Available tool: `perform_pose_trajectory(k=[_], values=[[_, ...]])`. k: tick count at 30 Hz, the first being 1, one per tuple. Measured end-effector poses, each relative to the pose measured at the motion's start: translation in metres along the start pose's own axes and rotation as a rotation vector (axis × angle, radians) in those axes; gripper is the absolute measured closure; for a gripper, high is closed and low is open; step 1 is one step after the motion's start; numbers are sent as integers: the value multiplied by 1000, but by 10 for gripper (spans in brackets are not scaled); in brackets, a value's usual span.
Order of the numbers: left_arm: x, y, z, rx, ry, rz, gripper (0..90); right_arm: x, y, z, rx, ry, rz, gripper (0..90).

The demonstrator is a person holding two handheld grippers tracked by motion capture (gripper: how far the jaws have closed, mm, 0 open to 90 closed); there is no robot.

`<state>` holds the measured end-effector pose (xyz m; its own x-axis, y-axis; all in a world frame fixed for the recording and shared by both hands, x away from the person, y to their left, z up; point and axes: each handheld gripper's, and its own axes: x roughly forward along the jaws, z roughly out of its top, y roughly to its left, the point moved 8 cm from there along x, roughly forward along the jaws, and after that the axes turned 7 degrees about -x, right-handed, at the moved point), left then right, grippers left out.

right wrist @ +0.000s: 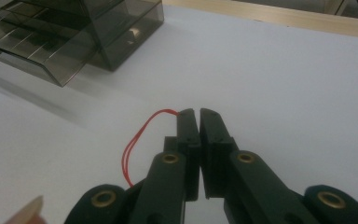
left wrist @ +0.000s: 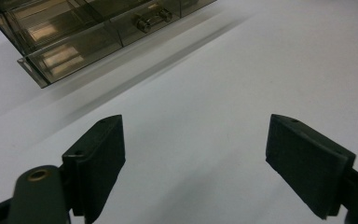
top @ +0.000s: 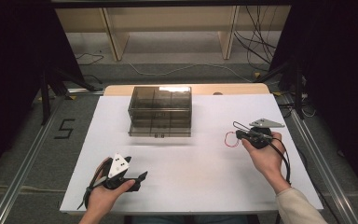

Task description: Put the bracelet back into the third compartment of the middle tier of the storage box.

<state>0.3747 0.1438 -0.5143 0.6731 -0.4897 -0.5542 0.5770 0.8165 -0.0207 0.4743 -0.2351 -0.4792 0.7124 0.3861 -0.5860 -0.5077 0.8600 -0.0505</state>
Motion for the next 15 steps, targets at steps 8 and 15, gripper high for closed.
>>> perform_pose_trajectory(k=[8, 15], values=[[0, 0, 0, -1, 2, -2, 195, 1, 3, 5, 0, -6, 6, 878], [1, 0, 0, 1, 4, -4, 195, 2, 5, 8, -9, -7, 11, 878]])
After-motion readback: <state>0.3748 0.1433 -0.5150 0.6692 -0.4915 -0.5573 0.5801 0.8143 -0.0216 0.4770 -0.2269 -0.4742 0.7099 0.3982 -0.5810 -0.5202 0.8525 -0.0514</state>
